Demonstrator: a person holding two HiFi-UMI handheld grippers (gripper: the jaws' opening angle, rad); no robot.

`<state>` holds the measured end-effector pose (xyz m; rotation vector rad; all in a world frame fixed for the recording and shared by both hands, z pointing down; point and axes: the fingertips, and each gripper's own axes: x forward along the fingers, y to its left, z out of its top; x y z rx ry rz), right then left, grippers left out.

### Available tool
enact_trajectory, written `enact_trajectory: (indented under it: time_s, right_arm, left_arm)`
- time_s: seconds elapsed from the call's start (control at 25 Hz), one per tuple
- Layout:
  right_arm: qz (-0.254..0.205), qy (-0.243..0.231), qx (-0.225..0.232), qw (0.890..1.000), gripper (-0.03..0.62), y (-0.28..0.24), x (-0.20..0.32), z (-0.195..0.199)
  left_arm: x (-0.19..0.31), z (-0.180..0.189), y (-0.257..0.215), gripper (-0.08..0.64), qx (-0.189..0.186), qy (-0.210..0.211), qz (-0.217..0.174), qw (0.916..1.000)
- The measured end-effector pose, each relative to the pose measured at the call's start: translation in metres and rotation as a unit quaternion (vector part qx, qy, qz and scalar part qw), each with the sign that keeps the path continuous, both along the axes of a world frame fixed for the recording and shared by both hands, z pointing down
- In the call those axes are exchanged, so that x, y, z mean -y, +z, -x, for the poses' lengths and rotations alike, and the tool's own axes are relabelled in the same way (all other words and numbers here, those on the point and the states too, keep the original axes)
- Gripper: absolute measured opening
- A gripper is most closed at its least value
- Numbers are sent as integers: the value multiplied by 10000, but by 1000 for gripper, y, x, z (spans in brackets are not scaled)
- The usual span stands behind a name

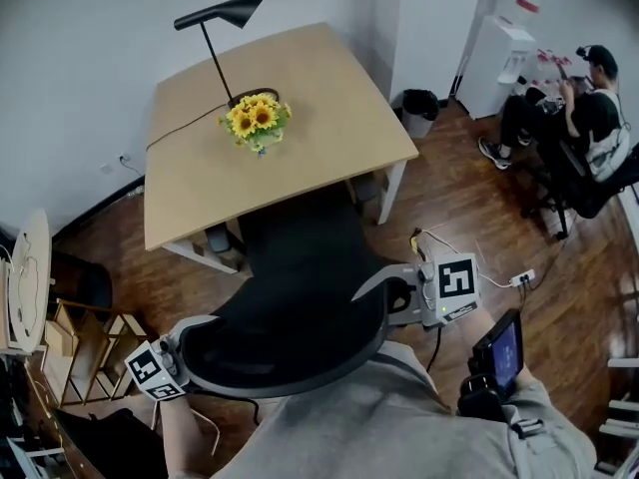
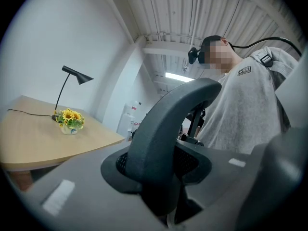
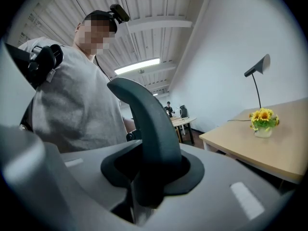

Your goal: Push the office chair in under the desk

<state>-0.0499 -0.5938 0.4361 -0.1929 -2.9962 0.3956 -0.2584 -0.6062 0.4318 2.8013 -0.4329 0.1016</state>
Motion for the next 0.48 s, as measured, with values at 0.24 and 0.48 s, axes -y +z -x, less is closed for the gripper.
enact_trajectory:
  time_s: [0.24, 0.48]
  right_arm:
    - [-102, -203, 68, 9997, 117, 0, 32, -9]
    - [-98, -291, 123, 9995, 114, 1, 60, -10]
  left_arm:
    - [28, -7, 0, 156, 26, -113, 11, 9999]
    - [57, -9, 2, 156, -23, -159, -31, 9999]
